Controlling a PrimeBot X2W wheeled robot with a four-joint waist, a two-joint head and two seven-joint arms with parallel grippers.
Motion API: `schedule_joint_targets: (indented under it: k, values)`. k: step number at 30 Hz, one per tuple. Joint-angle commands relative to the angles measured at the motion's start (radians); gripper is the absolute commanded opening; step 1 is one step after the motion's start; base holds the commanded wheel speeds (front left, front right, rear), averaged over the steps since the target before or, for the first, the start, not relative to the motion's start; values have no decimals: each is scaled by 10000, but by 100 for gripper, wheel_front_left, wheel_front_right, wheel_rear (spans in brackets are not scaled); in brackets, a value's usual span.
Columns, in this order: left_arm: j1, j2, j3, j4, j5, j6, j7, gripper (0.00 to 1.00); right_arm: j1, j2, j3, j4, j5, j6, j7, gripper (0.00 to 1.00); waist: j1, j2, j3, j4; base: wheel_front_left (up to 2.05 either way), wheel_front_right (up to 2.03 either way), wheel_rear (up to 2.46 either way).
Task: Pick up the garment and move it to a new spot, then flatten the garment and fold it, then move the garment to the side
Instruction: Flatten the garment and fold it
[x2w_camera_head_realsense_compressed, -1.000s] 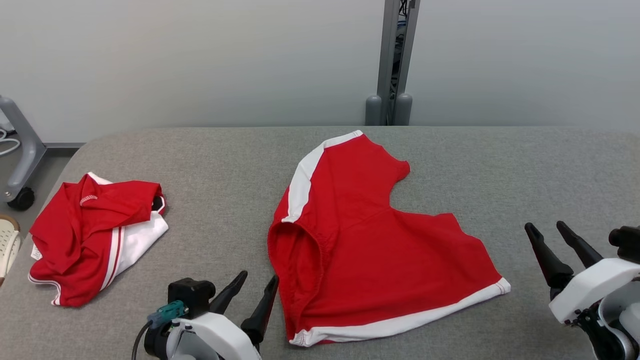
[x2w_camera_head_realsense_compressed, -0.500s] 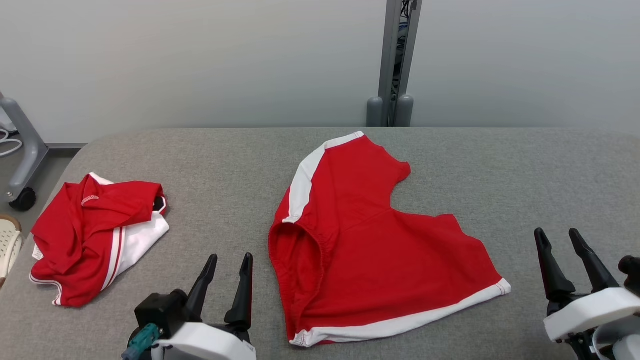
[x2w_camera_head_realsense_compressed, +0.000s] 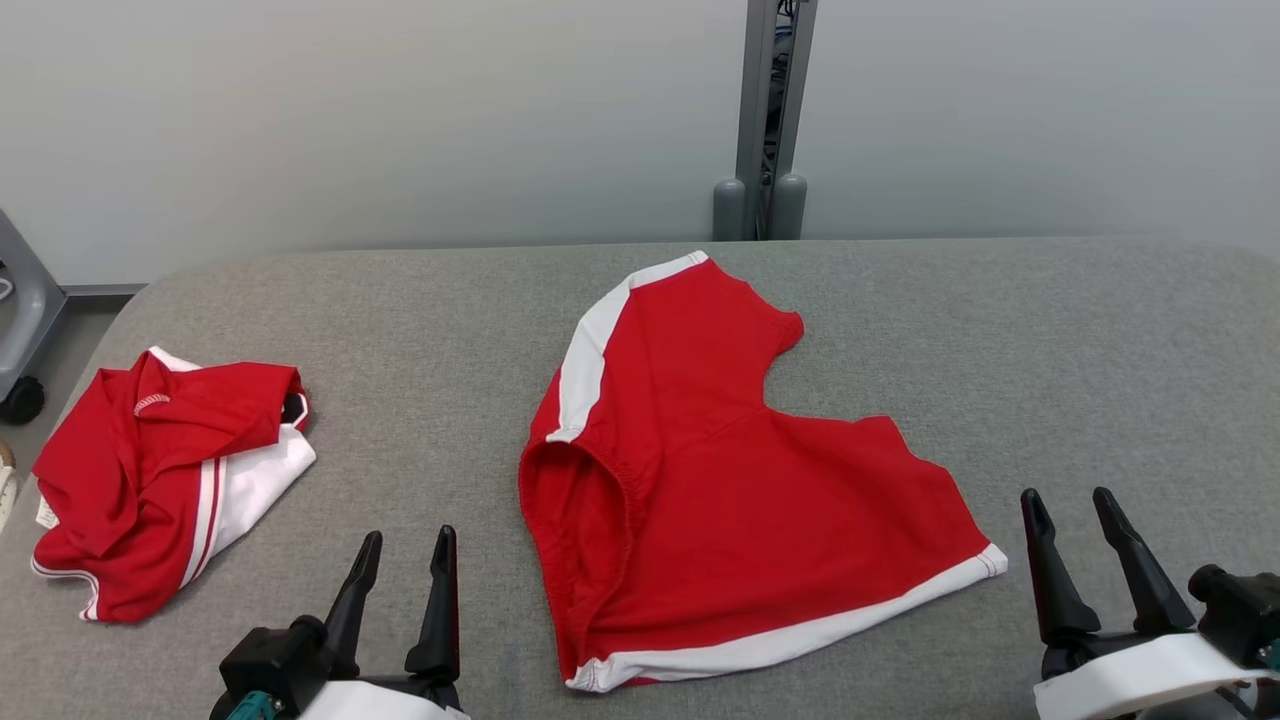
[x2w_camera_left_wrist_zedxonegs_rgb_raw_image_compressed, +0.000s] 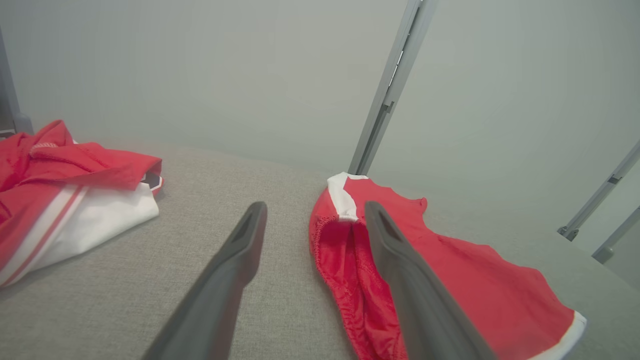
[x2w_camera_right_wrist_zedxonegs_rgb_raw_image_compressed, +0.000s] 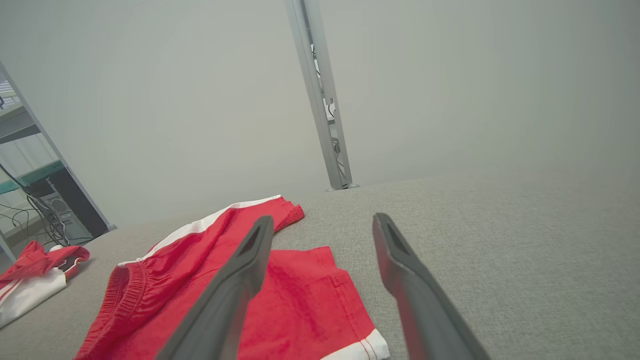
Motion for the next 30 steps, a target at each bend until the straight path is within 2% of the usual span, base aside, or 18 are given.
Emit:
schedule_joint_targets:
  k: [1, 8, 14, 20, 30]
  values:
    - [-104, 51, 26, -2, -61, 37, -8, 100, 69, -6, 16, -97, -135, 2, -42, 100, 0, 0, 37, -47, 0, 0, 0]
    - [-291, 46, -120, 70, 12, 17, -8, 100, -38, 14, -4, -138, -180, 2, -42, 100, 0, 0, 121, -190, 0, 0, 0]
    - [-825, 43, -894, 734, 327, -296, -8, 100, -78, 63, 10, -77, -197, 2, -42, 100, 0, 0, 251, -308, 0, 0, 0]
    - [-1689, 47, -1977, 2015, 467, -479, -8, 100, -179, 94, 147, 73, -193, 2, -42, 100, 0, 0, 398, -426, 0, 0, 0]
    - [-3903, 50, -3580, 4607, -165, -249, 673, 100, -575, 157, 386, 334, -146, 2, -42, 100, 0, 0, 770, -938, 0, 0, 0]
